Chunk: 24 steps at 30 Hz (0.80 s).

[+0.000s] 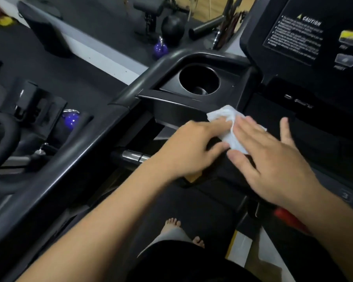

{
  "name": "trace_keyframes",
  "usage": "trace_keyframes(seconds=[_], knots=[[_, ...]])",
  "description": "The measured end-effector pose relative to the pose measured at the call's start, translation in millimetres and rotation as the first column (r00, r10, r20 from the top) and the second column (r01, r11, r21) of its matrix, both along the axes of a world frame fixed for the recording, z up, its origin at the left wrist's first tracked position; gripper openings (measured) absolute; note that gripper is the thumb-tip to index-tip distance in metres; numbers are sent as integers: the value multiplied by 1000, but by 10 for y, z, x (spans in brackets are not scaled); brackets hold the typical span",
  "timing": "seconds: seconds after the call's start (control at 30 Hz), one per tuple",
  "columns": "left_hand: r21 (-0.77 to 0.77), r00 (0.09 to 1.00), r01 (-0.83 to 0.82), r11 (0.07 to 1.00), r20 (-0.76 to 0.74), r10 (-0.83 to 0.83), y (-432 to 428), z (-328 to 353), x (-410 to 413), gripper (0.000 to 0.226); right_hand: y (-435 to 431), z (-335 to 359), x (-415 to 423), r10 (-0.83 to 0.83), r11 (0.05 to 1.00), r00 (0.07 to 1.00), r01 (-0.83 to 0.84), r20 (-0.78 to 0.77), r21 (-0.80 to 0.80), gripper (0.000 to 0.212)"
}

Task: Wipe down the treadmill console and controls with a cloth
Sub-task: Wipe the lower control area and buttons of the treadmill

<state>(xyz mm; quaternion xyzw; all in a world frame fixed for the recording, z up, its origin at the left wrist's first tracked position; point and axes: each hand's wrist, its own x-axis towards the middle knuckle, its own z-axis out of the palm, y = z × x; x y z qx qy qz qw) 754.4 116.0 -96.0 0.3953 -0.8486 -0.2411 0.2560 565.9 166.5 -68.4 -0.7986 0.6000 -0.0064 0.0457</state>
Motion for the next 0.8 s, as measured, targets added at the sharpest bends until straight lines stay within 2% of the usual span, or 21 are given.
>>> trace_keyframes(seconds=[0.07, 0.13, 0.27, 0.4, 0.47, 0.6, 0.7, 0.8], knots=[[-30, 996, -76, 997, 40, 78, -40, 2, -101, 31, -28, -3, 91, -14, 1000, 1000, 14, -15, -4, 76], [-25, 994, -97, 995, 38, 98, 55, -39, -50, 18, 186, -66, 92, 44, 999, 997, -44, -64, -5, 77], [-62, 990, -115, 991, 73, 120, 128, -61, 69, 22, 474, -118, -62, 115, 993, 989, -116, -90, -9, 72], [-127, 993, -113, 985, 15, 116, -9, 71, -172, 19, 108, -29, 19, -58, 998, 997, 58, -49, -17, 77], [-130, 995, -96, 987, -21, 94, 53, 45, -197, 16, 158, -53, 111, -55, 998, 998, 54, -40, -24, 78], [-193, 990, -133, 972, 24, 140, 384, -125, -34, 19, 641, -177, -73, 40, 998, 998, -42, -44, -40, 72], [-235, 985, -119, 965, 92, 144, 312, -65, -151, 25, 490, -111, -211, -59, 995, 998, 58, -3, -82, 69], [-227, 988, -111, 968, 82, 133, 152, 7, -307, 17, 242, -78, -2, -149, 981, 987, 155, 60, -115, 68]])
